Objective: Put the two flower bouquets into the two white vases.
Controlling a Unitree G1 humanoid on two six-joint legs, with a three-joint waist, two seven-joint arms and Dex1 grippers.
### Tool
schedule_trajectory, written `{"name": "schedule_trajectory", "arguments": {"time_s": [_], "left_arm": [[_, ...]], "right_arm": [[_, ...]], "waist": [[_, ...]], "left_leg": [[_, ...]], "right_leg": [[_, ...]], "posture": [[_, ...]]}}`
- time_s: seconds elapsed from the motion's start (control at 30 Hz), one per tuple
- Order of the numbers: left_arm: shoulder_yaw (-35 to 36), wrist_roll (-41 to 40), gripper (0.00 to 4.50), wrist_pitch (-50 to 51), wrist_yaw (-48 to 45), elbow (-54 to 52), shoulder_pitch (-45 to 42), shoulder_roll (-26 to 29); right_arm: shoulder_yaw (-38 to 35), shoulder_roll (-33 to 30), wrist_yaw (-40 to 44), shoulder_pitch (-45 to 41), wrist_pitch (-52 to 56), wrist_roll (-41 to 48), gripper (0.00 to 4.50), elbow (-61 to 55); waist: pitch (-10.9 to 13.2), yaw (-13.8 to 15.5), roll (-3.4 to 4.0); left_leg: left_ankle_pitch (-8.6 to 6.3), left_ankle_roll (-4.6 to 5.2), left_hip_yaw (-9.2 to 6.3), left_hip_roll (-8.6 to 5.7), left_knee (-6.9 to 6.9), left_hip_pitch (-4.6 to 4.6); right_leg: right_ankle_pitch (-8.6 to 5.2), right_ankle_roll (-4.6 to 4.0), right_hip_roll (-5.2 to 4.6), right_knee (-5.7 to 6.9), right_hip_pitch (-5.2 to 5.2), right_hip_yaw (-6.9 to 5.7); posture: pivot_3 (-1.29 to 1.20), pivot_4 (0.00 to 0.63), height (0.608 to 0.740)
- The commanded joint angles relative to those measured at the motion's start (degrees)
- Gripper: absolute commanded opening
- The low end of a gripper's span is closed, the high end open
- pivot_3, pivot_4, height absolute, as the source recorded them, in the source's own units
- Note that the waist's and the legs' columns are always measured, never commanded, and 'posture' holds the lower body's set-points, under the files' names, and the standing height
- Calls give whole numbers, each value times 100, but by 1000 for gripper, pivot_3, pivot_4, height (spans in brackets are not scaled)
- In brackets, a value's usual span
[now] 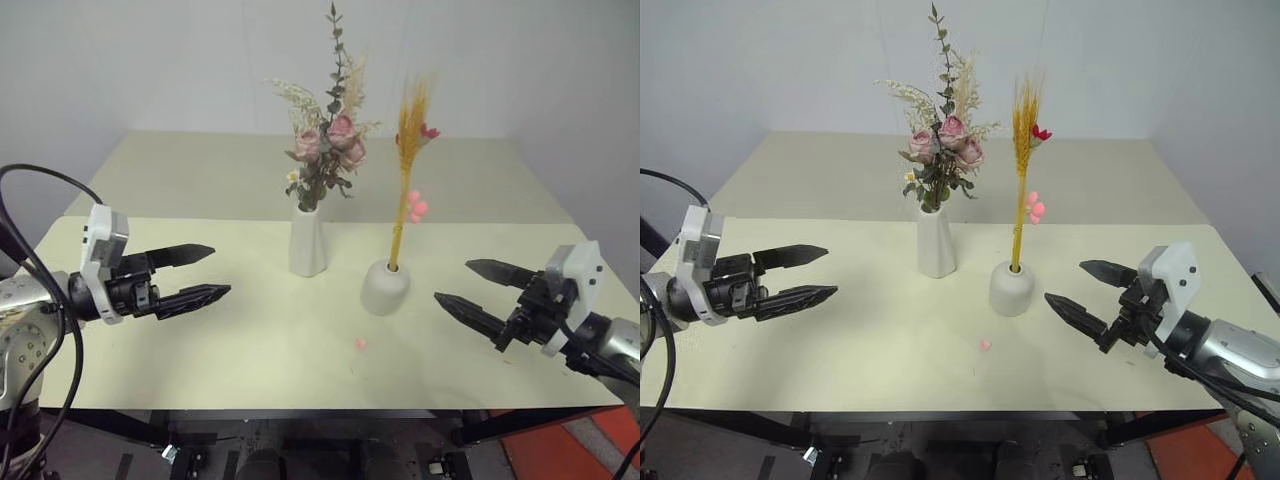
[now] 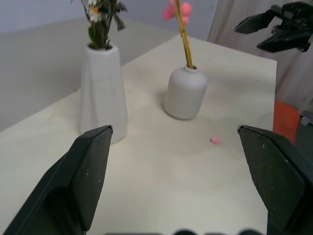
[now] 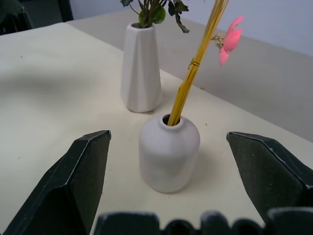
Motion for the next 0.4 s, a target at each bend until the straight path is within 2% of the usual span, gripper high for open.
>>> {"name": "schedule_trajectory", "arguments": {"time_s": [0.03,0.4], "left_arm": [[105,-265,4467,-70,189,-204,-69,143],[-460,-311,4467,-341,225,125,-372,199]], "right_arm": [[-227,-120,96,-43,-4,7,4500,-22],[-575,14,-255,308,160,-2,4500,-418]], "waist": [[0,-24,0],[0,-37,-1]], "left_leg": [[0,0,0,0,0,-1],[0,0,0,-2,-4,-3]], "right_leg": [[0,0,0,-1,0,0],[0,-1,-1,-4,0,0]], "posture": [[0,150,740],[0,150,740]]}}
